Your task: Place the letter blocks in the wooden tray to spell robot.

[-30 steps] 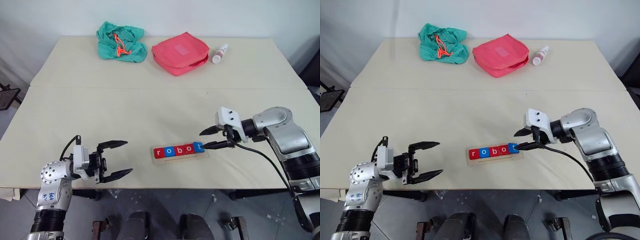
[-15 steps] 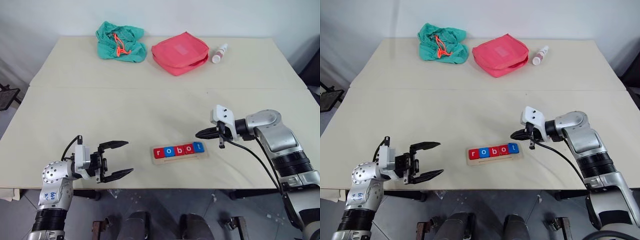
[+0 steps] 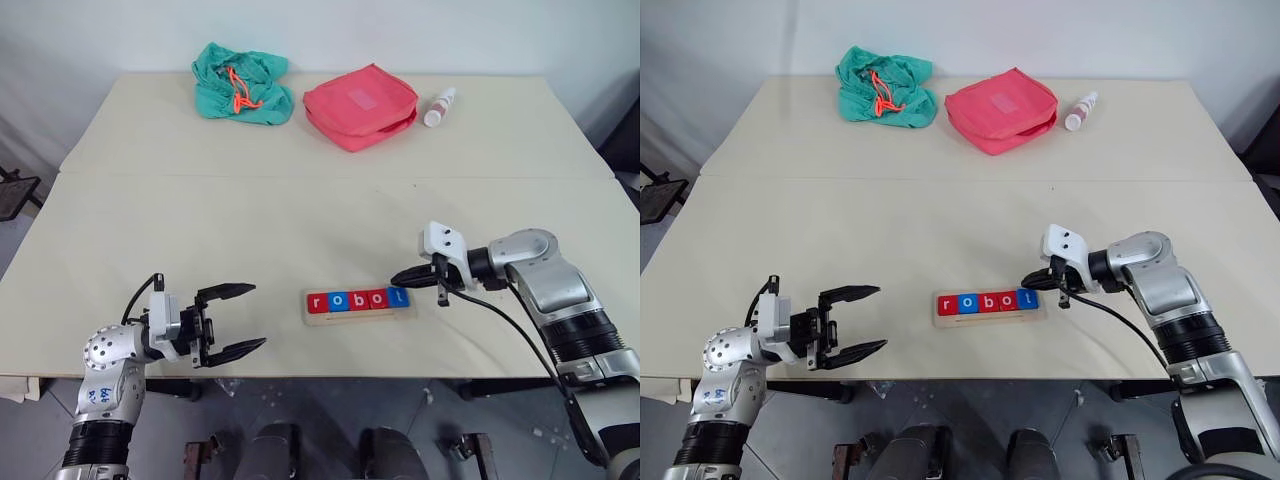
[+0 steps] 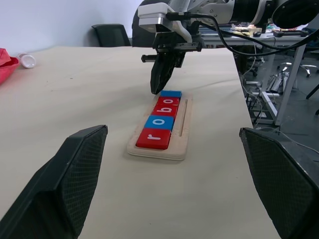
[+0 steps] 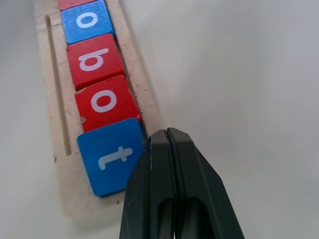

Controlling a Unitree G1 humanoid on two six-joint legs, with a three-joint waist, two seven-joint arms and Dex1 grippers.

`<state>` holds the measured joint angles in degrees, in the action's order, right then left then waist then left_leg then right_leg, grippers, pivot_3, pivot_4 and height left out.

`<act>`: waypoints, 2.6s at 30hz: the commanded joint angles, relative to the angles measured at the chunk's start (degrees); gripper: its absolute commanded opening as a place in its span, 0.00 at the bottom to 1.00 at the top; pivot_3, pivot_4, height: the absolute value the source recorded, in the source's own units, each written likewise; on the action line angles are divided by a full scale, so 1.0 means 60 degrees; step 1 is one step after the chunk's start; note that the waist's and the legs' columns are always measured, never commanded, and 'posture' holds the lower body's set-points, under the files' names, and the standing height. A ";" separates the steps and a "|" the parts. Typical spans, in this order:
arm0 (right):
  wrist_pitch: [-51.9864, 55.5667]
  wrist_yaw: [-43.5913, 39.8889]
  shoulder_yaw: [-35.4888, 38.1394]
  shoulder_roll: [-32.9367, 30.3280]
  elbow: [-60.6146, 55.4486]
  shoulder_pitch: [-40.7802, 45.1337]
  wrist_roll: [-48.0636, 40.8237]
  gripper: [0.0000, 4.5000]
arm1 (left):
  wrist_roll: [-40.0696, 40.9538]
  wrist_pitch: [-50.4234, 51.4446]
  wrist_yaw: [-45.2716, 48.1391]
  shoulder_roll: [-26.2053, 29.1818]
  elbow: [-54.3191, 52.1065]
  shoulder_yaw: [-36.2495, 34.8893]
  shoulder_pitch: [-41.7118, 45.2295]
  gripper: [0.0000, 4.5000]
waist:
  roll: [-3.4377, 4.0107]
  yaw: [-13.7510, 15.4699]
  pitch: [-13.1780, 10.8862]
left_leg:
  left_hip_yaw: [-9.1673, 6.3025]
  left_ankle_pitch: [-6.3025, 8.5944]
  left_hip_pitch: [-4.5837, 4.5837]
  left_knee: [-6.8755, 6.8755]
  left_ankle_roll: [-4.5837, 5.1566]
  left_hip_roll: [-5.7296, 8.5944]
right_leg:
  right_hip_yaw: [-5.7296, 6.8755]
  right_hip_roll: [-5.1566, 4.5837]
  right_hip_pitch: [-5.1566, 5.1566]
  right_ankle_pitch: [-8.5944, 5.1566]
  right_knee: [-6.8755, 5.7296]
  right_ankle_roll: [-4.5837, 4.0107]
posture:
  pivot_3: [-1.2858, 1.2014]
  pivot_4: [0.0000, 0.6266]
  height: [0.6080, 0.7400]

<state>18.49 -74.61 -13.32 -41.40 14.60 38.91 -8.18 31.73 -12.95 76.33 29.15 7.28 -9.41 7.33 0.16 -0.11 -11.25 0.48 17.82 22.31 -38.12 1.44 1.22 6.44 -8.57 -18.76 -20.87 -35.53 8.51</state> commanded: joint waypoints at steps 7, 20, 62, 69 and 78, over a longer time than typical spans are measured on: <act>0.0521 -0.0011 0.0756 -0.0425 -0.1420 -0.0084 -0.0626 0.01 | 0.0009 -0.0154 0.0007 -0.0032 -0.0085 0.0017 0.0154 1.00 | 0.0000 0.0012 0.0000 | -0.0001 0.0000 0.0000 0.0000 0.0000 0.0000 | -0.0001 0.0000 0.0000 0.0000 -0.0001 0.0000 | 0.52 0.24 1.00; 0.1496 0.0243 0.1064 -0.0837 -0.2820 -0.1180 -0.1167 0.01 | 0.0024 -0.0160 0.0025 -0.0087 -0.0103 0.0111 0.0150 1.00 | 0.0000 0.0000 0.0000 | 0.0005 0.0001 -0.0002 0.0008 -0.0002 -0.0006 | -0.0001 0.0003 0.0000 0.0000 0.0005 0.0000 | 0.52 0.24 1.00; 0.0001 -0.0029 0.2935 -0.1335 -0.2379 -0.2753 -0.1980 0.08 | -0.0288 0.0338 -0.0696 0.0122 -0.0014 0.0003 0.0221 1.00 | -0.0001 0.0045 0.0000 | 0.0003 0.0001 -0.0001 0.0003 -0.0001 0.0001 | 0.0000 0.0000 0.0010 0.0000 0.0013 0.0000 | 0.52 0.24 1.00; -0.2562 -0.1100 0.4165 -0.1207 0.0515 -0.2442 -0.2602 0.58 | -0.0054 0.0595 -0.1718 0.0185 0.0206 -0.0718 0.0738 1.00 | -0.0006 0.0044 -0.0003 | 0.0004 0.0000 -0.0002 0.0001 0.0000 -0.0001 | 0.0005 0.0001 0.0014 0.0000 0.0015 0.0000 | 0.52 0.24 1.00; -0.4358 -0.2835 0.4205 -0.1399 0.3247 -0.2125 -0.2577 0.98 | 0.0169 0.0450 -0.1712 0.0250 0.0355 -0.1264 0.0714 1.00 | -0.0006 0.0010 -0.0003 | 0.0008 0.0000 -0.0011 0.0005 0.0000 -0.0004 | 0.0012 0.0000 0.0022 0.0000 0.0018 0.0000 | 0.52 0.24 1.00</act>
<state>-5.66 -87.79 9.97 -48.71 32.32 24.64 -22.26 31.27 -8.94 65.30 30.07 9.71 -15.31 11.40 0.13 -0.05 -11.27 0.54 17.82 22.24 -38.10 1.44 1.19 6.51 -8.57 -18.63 -20.87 -35.43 8.51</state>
